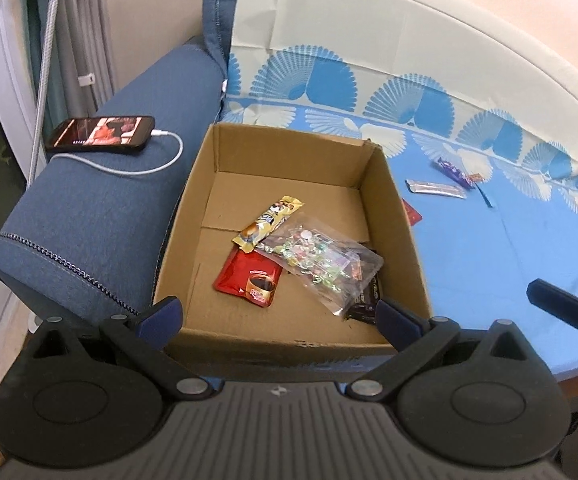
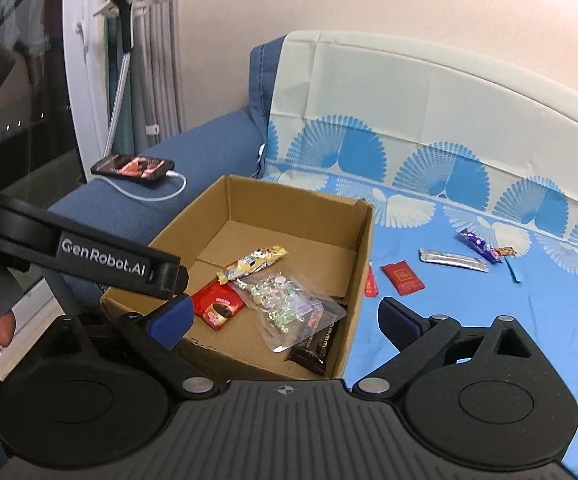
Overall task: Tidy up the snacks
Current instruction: 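Move both tools away from the box toward the remaining snacks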
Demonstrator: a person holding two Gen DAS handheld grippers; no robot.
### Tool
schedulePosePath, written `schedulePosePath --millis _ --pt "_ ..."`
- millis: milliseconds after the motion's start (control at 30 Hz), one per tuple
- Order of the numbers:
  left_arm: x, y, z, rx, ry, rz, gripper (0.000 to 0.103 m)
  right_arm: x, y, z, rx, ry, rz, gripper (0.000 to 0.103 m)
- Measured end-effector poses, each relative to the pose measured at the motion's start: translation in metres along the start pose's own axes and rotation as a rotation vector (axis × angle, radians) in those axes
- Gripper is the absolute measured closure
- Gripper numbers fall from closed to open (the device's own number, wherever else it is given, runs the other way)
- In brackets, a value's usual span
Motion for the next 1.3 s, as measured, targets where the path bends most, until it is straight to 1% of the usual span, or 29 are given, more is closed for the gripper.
schedulePosePath --millis 133,333,567,733,867,1000,1067,1167,1300 --pt "0.001 -0.001 -0.016 0.004 -0.021 0.018 0.0 0.005 0.005 -0.015 0.006 -0.047 -0.011 0.004" --pt "-0.001 -0.012 -0.034 0.006 -0.047 0.066 0.0 0.015 0.002 -0.044 0.023 -0.13 -0.001 0.004" --pt "-0.011 -0.033 -0.044 -0.006 -0.039 0.116 0.0 0.029 -0.023 -0.095 0.081 -0.271 0.066 0.004" --pt "-0.026 -0.052 -0.05 -0.021 -0.038 0.139 0.0 0.04 -0.051 -0.129 0.141 -0.313 0.086 0.004" --pt "-0.041 -0.071 -0.051 -0.031 -0.023 0.165 0.0 0.045 -0.087 -0.149 0.155 -0.277 0.069 0.004" --pt "-0.054 -0.094 -0.051 -0.037 -0.02 0.192 0.0 0.047 -0.137 -0.166 0.133 -0.202 0.076 0.004" --pt "-0.06 -0.106 -0.049 -0.041 -0.019 0.21 0.0 0.047 -0.169 -0.171 0.109 -0.154 0.089 0.003" --pt "-0.069 -0.127 -0.042 -0.054 0.0 0.243 0.0 0.046 -0.221 -0.17 0.045 -0.072 0.102 0.003" --pt "-0.08 -0.148 -0.029 -0.066 0.042 0.267 0.0 0.043 -0.292 -0.155 -0.028 0.037 0.135 0.003"
Point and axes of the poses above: each gripper's, at about its wrist camera, not at the fingertips, and y roughly against the way its jaws point, z to its left, x to its underside, the point moved 4 cm from there along -y, roughly the way its jaws point, and after that the axes turned 11 degrees about x, right-handed, at the moved point
